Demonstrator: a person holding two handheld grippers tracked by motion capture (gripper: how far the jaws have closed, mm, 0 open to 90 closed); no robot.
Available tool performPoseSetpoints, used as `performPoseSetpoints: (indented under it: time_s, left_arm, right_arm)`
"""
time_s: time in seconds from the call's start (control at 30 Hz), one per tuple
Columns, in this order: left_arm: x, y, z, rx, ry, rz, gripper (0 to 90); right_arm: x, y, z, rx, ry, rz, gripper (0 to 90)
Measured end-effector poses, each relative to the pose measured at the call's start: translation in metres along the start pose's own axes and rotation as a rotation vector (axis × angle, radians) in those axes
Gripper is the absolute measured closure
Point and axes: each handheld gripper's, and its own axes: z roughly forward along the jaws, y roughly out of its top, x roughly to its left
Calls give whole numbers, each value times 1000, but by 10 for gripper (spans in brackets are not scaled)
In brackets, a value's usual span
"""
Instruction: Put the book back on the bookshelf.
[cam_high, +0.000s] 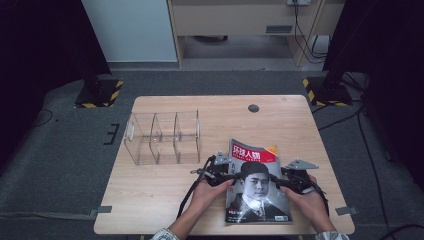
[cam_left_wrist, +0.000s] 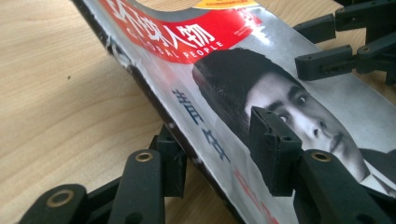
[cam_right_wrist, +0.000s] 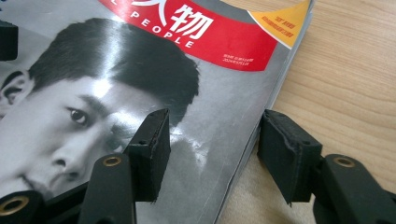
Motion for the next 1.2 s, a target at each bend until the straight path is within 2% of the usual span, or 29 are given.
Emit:
performPoseSetpoints:
  time_s: [0.13,0.23,0.27,0.3,0.4,0.43,0.53,0.67,0.77,0.93,1.2]
  left_arm:
    - [2,8,3,19,-9,3,573]
    - [3,16,5,28,4,17,555]
    - [4,19,5,25,7,18,541]
    - [5,25,6,29,-1,4,480]
    - [5,31,8,41,-1,9,455]
    - [5,34,9,49,-4,14,415]
    - [6,44,14,60,-8,-6,368]
    - [8,50,15,63,-7,-9,376]
    - [10,56,15,52,-14,-23,429]
    - [11,63,17,53,-17,1,465]
    - [13,72,18,59,-23,5,530]
  right_arm:
    - [0,1,2,-1,5,-1,446]
    - [-1,1,2,-2,6,-6,448]
    - [-1,1,2,-1,10,-7,449]
    - [-1,1,2,-2,12,-12,449]
    - [-1,1,2,-4,12,-12,449]
    - [-1,1,2,-5,14,-9,449]
    - [-2,1,3,-9,17,-17,449]
    - [-2,1,3,-9,21,-17,449]
    - [-2,1,3,-8,23,-20,450]
    - [-2,2,4,-13,25,-22,452]
    - [-1,2,5,-16,24,-21,453]
